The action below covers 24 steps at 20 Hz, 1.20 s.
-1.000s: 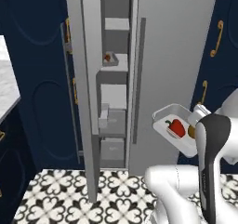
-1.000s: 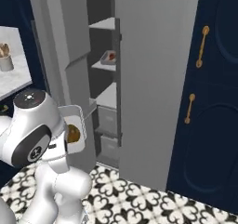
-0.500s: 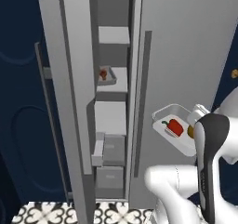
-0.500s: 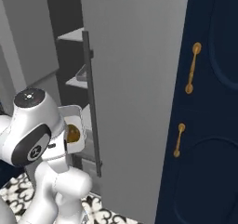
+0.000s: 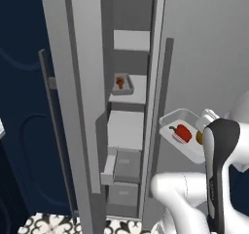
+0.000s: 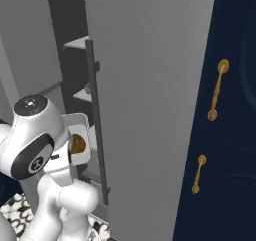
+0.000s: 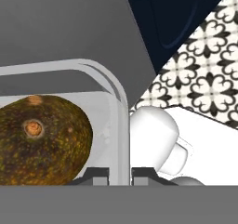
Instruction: Take the meat container that has the chicken drumstick and place it on the second highest rack of the freezer. Then take the vegetable container that has the bell pepper and avocado and place it on the highest rack of the freezer.
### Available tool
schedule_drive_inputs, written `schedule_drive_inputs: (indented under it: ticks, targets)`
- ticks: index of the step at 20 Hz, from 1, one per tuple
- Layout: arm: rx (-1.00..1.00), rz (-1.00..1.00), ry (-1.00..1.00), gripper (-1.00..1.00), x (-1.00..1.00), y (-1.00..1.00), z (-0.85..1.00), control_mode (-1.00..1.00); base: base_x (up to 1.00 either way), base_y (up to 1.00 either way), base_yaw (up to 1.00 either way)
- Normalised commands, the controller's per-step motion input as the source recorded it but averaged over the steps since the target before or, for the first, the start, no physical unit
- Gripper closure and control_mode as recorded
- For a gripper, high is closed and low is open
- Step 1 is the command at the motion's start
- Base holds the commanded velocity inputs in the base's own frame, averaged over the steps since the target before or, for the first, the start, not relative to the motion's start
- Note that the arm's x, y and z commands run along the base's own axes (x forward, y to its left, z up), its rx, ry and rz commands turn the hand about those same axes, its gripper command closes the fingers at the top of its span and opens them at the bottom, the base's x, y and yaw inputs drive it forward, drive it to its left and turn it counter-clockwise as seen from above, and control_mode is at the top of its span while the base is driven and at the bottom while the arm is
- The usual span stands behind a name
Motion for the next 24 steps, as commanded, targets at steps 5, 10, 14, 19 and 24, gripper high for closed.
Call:
schedule_drive_inputs:
  ticks: [5, 10, 14, 19, 24]
  targets:
    - [0.00, 0.00, 0.00, 1.00, 0.00, 0.00, 0.00, 1.00, 0.00, 0.06, 0.24]
    - [0.00, 0.00, 0.00, 1.00, 0.00, 0.00, 0.00, 1.00, 0.30, 0.24, 0.09]
    - [0.00, 0.00, 0.00, 1.00, 0.00, 0.00, 0.00, 1.00, 0.49, 0.07, 0.09]
    - [0.00, 0.00, 0.00, 1.00, 0.00, 0.00, 0.00, 1.00, 0.60, 0.05, 0.08]
    - [0.00, 0.00, 0.00, 1.00, 0.00, 0.00, 0.00, 1.00, 0.35, 0.21, 0.15]
